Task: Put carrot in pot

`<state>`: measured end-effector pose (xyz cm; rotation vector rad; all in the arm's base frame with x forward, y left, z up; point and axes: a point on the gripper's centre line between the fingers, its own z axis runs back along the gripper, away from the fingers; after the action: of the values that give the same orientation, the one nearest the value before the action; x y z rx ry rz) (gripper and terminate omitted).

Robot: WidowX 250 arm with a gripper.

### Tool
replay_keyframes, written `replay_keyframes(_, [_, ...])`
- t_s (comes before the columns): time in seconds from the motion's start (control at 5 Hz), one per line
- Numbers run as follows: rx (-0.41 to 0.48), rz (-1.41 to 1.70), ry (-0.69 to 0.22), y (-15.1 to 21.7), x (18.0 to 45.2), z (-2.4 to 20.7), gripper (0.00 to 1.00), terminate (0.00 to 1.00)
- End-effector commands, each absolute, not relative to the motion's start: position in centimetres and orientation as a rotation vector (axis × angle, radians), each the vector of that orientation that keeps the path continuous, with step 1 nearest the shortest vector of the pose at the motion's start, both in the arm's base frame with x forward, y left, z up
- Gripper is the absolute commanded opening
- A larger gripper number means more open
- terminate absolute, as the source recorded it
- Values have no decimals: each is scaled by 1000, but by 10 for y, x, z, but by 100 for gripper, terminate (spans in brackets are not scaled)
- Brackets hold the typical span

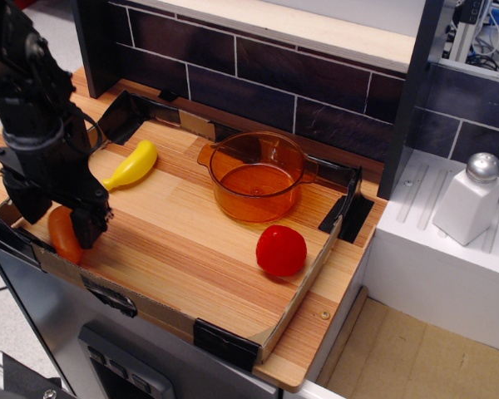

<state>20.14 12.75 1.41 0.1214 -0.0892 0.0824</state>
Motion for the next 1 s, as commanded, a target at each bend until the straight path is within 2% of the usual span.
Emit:
replay_keyframes(0.0, [148,108,-86,131,211,6,100,0])
replay_keyframes(0.2, [148,116,-96,132,207,5,0,0])
replay_keyframes(0.4, [134,161,-99,133,210,11,0,0])
replay_keyframes(0.6, [104,218,-141,127,225,34,0,0])
replay_keyframes(0.8, [44,368,-154,107,259,78,0,0])
